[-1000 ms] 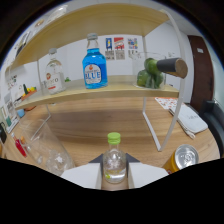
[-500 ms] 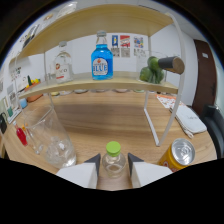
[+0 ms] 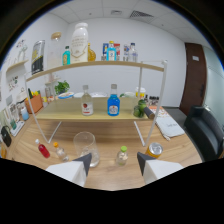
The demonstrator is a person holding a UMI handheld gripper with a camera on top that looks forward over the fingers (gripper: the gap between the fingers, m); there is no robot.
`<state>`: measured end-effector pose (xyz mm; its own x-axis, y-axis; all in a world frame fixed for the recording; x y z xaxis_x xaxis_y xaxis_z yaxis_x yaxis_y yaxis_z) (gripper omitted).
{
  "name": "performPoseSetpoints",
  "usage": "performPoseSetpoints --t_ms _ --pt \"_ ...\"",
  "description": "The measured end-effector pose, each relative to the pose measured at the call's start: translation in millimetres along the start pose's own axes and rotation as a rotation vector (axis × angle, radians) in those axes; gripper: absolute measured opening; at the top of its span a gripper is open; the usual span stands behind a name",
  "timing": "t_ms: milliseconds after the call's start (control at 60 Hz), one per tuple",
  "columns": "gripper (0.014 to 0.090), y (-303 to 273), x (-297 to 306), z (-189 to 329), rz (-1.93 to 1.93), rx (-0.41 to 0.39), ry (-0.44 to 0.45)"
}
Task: Make me a cup of Vodka Sunrise.
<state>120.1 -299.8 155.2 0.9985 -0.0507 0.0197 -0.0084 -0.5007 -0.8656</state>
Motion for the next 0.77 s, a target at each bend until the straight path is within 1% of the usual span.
performPoseSetpoints --t_ms 167,317,767 --pt "0.0859 3 -39 -39 -0.012 0.003 -0.031" --pt "0.0859 10 -61 -62 -0.037 0.007 -0.024" --pt "0.0860 16 -87 -91 -0.041 0.011 -0.013"
